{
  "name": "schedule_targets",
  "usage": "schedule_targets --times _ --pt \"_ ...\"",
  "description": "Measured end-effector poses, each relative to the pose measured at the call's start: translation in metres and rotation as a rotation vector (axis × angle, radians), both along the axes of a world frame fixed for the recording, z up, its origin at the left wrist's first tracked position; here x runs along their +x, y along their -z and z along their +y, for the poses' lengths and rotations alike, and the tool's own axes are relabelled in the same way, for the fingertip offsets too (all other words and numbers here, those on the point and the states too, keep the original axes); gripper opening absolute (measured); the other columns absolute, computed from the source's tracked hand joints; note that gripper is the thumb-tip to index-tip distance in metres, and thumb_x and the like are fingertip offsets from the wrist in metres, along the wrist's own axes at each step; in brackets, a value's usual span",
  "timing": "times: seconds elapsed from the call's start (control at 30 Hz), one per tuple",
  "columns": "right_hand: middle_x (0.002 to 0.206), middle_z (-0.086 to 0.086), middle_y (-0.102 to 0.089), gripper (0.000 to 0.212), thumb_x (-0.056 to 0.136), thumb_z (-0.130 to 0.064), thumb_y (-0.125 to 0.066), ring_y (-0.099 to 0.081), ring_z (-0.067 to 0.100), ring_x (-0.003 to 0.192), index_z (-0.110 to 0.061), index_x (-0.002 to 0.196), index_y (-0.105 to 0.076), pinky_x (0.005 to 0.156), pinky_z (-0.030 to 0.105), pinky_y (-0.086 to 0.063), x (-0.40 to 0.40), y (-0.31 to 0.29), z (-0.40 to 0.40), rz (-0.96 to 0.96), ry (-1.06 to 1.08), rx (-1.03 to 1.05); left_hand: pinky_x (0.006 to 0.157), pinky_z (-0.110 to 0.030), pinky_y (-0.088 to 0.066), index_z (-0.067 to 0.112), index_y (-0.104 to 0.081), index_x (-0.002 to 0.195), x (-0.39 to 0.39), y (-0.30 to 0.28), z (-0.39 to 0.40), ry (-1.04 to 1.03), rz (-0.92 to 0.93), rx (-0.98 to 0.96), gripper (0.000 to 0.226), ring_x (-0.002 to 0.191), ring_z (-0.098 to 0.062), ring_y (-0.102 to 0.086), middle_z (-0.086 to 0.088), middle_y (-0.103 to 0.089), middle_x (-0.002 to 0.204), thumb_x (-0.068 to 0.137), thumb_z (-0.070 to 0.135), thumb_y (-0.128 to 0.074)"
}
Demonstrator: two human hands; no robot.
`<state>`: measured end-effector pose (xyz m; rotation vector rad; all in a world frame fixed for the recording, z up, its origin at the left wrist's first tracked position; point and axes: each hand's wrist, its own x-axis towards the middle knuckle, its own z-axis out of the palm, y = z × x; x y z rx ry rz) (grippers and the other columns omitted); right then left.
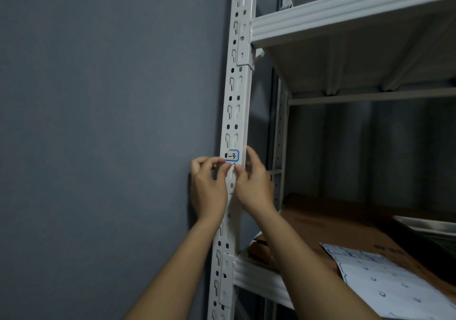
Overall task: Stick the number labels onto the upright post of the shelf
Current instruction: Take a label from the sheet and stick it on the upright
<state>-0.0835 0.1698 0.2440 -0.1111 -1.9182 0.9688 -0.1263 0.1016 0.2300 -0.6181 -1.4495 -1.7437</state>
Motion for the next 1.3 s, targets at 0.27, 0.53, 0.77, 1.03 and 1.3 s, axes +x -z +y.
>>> schedule_targets --times 0.27,0.53,0.77,1.03,1.3 --pt "0.135 0.002 -0.05 0.052 0.1 -0.03 -0.046 -0.059 0.025 0.11 -0.034 0.149 -0.03 0.088 0.034 -0.046 0.005 0.001 0.001 -0.018 0.066 0.077 0.071 -0.009 -0.038 0.022 -0.063 0.084 -0.005 0.0 0.002 0.033 -0.018 -0.058 0.004 0.091 -0.011 -0.057 0.006 -0.045 0.101 0.087 0.02 -0.065" --pt "0.124 -0.001 -0.062 0.05 0.096 -0.031 -0.053 -0.063 0.018 0.105 -0.04 0.142 -0.037 0.094 0.04 -0.049 0.002 0.0 0.003 -0.01 -0.024 0.001 0.076 -0.006 -0.03 0.024 -0.069 0.091 0.0 -0.002 -0.005 -0.121 0.028 -0.05 0.013 0.104 -0.013 -0.047 0.008 -0.041 0.105 0.079 0.026 -0.074" --pt "0.125 -0.002 -0.061 0.049 0.096 -0.033 -0.052 -0.064 0.019 0.105 -0.041 0.142 -0.037 0.092 0.043 -0.051 -0.003 0.003 0.006 0.012 -0.027 0.019 0.076 0.008 -0.023 0.023 -0.073 0.083 -0.006 0.006 0.003 -0.263 0.113 -0.014 0.005 0.112 -0.015 -0.041 -0.001 -0.049 0.118 0.079 0.026 -0.074" --pt "0.125 -0.002 -0.06 0.049 0.097 -0.035 -0.048 -0.063 0.02 0.106 -0.039 0.144 -0.033 0.091 0.044 -0.051 -0.008 0.006 0.008 0.038 0.014 0.066 0.095 -0.014 -0.025 0.02 -0.07 0.083 -0.014 0.002 0.005 -0.179 0.085 -0.069 0.001 0.118 -0.016 -0.035 -0.001 -0.045 0.122 0.082 0.02 -0.07" --pt "0.123 0.0 -0.062 0.051 0.097 -0.031 -0.052 -0.062 0.019 0.107 -0.038 0.144 -0.036 0.089 0.032 -0.047 -0.002 0.002 0.012 0.012 -0.014 0.038 0.084 0.004 -0.016 0.019 -0.069 0.079 -0.004 0.003 0.008 -0.242 0.065 0.021 0.007 0.104 -0.014 -0.039 0.004 -0.044 0.107 0.077 0.023 -0.074"
